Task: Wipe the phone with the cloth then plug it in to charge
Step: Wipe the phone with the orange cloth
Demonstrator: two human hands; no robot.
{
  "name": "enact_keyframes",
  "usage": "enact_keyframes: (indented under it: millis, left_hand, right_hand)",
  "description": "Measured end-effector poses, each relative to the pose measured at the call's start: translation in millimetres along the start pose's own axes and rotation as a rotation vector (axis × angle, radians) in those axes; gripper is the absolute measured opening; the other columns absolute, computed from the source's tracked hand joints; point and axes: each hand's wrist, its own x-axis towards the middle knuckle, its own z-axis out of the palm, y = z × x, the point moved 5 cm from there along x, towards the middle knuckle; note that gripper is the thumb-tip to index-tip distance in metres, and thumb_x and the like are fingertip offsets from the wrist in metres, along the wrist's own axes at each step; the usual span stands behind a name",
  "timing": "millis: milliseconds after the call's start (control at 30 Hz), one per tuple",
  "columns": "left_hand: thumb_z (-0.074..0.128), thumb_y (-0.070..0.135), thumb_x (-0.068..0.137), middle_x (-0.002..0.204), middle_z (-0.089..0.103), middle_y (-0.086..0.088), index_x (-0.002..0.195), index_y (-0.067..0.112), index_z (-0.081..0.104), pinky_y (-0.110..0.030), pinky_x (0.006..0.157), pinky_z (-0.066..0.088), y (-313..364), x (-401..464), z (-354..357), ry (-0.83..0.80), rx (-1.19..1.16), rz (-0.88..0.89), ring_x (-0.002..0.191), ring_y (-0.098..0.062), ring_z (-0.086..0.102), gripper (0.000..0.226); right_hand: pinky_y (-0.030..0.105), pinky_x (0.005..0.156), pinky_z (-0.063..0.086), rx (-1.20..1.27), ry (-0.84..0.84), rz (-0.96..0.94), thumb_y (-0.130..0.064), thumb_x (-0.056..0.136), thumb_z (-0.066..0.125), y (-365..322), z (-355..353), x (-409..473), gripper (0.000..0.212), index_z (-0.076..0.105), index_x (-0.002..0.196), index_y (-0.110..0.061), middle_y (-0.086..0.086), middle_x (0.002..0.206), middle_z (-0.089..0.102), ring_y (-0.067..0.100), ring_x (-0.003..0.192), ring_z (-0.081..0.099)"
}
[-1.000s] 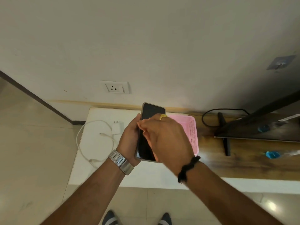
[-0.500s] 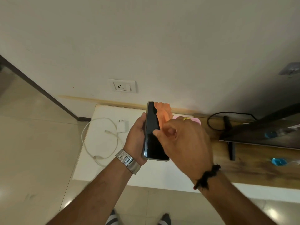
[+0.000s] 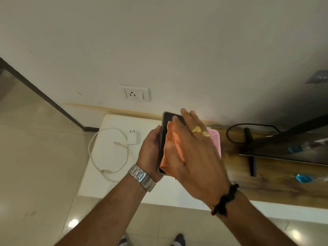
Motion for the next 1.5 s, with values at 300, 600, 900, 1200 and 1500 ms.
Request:
enact_keyframes:
  millis: [300,600,900,1200,1500]
  left_hand:
    - [0.038,0.045,0.098,0.13,0.065,-0.019,0.132,0.003,0.065,-0.043,0.088,0.058,4.9,-3.1,3.7,-0.08,-0.014,0.0,0.103,-0.034,0.068,0.06]
    - [0.048,0.037,0.096,0.117,0.076,-0.018,0.106,0.011,0.08,-0.045,0.108,0.052,5.3,-5.9,-1.2,-0.059,0.004,0.02,0.111,-0.032,0.07,0.043]
    - [0.052,0.039,0.094,0.095,0.071,-0.012,0.094,0.015,0.075,-0.035,0.075,0.06,10.6,-13.4,0.2,-0.058,0.05,-0.022,0.081,-0.028,0.071,0.034]
    - [0.057,0.043,0.086,0.088,0.076,-0.008,0.092,0.016,0.081,-0.038,0.068,0.063,13.2,-11.8,-1.6,-0.124,0.089,-0.046,0.074,-0.027,0.074,0.036]
    - [0.061,0.046,0.084,0.091,0.078,-0.006,0.094,0.021,0.081,-0.034,0.073,0.064,17.8,-15.4,-0.1,-0.148,0.101,-0.028,0.081,-0.024,0.077,0.033]
  right_hand:
    - [0.04,0.128,0.004,-0.055,-0.217,-0.274,-0.043,0.105,0.024,-3.7,51.6,-30.3,0.069,0.0,0.162,-0.012,0.004,0.17,-0.005,0.018,0.156,-0.01]
    - [0.043,0.127,0.008,-0.098,-0.227,-0.301,-0.037,0.106,0.023,-1.1,47.5,-15.3,0.066,0.003,0.161,-0.008,0.01,0.17,-0.002,0.021,0.156,-0.008]
    - [0.042,0.127,0.005,-0.184,-0.214,-0.231,-0.035,0.107,0.022,22.0,35.5,26.3,0.065,-0.001,0.161,-0.008,0.01,0.17,-0.007,0.019,0.156,-0.01]
    - [0.04,0.126,0.005,-0.198,-0.252,-0.213,-0.035,0.108,0.02,36.2,30.4,43.2,0.064,-0.006,0.161,-0.01,0.007,0.169,-0.012,0.017,0.155,-0.014]
    - [0.041,0.127,0.002,-0.211,-0.199,-0.422,-0.037,0.107,0.029,19.5,41.9,20.2,0.066,0.0,0.162,-0.012,0.008,0.17,-0.006,0.019,0.156,-0.011]
